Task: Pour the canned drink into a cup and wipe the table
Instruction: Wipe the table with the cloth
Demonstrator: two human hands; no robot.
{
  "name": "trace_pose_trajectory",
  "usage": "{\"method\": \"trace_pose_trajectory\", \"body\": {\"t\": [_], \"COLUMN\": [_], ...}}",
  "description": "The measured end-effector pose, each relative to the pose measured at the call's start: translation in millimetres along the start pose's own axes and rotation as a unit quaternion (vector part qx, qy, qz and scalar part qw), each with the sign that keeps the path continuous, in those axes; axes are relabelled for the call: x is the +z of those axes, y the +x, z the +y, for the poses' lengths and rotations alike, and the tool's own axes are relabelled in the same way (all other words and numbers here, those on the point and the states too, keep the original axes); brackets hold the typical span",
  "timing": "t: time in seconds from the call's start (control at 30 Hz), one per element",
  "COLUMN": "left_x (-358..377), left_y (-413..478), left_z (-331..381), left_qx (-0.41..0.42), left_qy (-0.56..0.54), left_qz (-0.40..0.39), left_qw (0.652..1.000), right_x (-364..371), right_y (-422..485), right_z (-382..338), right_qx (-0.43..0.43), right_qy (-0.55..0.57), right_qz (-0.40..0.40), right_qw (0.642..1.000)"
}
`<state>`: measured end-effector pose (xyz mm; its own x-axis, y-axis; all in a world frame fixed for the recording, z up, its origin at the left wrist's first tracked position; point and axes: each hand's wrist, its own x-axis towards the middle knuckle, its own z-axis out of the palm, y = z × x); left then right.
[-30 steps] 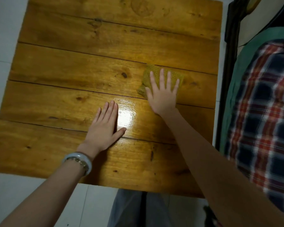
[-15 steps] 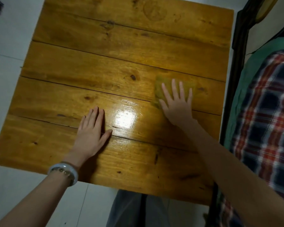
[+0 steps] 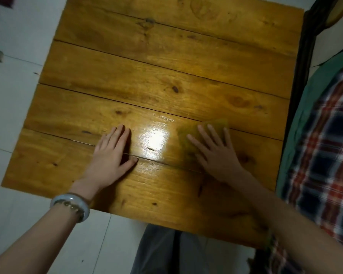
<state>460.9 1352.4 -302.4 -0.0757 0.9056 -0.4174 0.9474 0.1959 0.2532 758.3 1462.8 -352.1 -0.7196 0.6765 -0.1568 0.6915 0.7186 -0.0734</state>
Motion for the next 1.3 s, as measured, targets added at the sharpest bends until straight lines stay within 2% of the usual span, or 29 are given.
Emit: {"method": "trace_pose_trajectory", "body": {"t": [0.1, 0.17, 0.23, 0.37, 0.43, 0.5, 0.57, 0.67, 0.73, 0.8, 0.87, 0.97, 1.03, 1.07, 1.13, 1.17, 1.3], "left_x": [2.6, 3.9, 3.9, 1.2, 2.6, 5.7, 9.8, 12.5, 13.3, 12.9, 11.0, 2.2, -4.4, -6.3, -8.2, -8.6, -6.2], "left_y": [-3.7, -5.4, -6.2, -11.2, -15.7, -18.9, -19.3, -19.3, -19.8, -19.5, -18.9, -18.5, -17.5, -15.9, -10.9, -7.9, 2.1], "left_z": [-11.4, -13.4, -14.3, -18.7, -18.2, -15.3, -14.8, -16.6, -16.1, -16.1, -16.4, -16.4, -17.2, -17.5, -16.6, -15.1, -0.9], "left_qx": [-0.018, -0.03, -0.034, -0.045, -0.039, -0.032, -0.028, -0.026, -0.027, -0.028, -0.031, -0.042, -0.036, -0.033, -0.028, -0.026, -0.015], "left_qy": [0.015, 0.005, -0.006, -0.013, -0.01, -0.002, -0.001, -0.006, -0.007, -0.01, -0.042, -0.091, -0.085, -0.076, -0.057, -0.05, -0.049], "left_qz": [-0.009, -0.017, -0.012, 0.002, -0.002, -0.013, -0.011, 0.001, -0.001, -0.005, 0.001, 0.019, 0.024, 0.023, 0.019, 0.016, 0.003], "left_qw": [1.0, 0.999, 0.999, 0.999, 0.999, 0.999, 1.0, 1.0, 1.0, 1.0, 0.999, 0.995, 0.995, 0.996, 0.998, 0.998, 0.999], "right_x": [-14.4, -22.5, -24.9, -15.3, -7.6, -2.1, -6.3, -21.1, -26.7, -29.2, -27.8, -19.3, -11.1, -7.0, -2.9, -3.9, -21.0], "right_y": [64.8, 109.8, 132.0, 89.1, 52.1, 28.7, 29.4, 72.6, 113.4, 141.1, 140.6, 90.5, 44.0, 23.9, 0.8, -1.1, 49.0], "right_z": [8.6, -18.4, -62.3, -129.7, -120.7, -86.3, -45.0, -10.5, -17.5, -42.6, -69.8, -93.1, -85.1, -71.8, -30.1, -8.2, 34.0], "right_qx": [0.12, 0.157, 0.118, -0.075, -0.125, -0.128, -0.078, 0.047, 0.14, 0.173, 0.122, -0.049, -0.123, -0.133, -0.105, -0.064, 0.159], "right_qy": [0.019, 0.046, 0.046, 0.051, 0.052, 0.014, -0.015, -0.008, 0.037, 0.056, 0.042, 0.013, 0.013, 0.006, -0.015, -0.017, 0.035], "right_qz": [-0.01, -0.028, -0.049, -0.047, -0.044, -0.042, -0.029, -0.051, -0.058, -0.057, -0.057, -0.059, -0.058, -0.06, -0.052, -0.054, -0.063], "right_qw": [0.993, 0.986, 0.991, 0.995, 0.99, 0.991, 0.996, 0.998, 0.988, 0.982, 0.99, 0.997, 0.991, 0.989, 0.993, 0.996, 0.985]}}
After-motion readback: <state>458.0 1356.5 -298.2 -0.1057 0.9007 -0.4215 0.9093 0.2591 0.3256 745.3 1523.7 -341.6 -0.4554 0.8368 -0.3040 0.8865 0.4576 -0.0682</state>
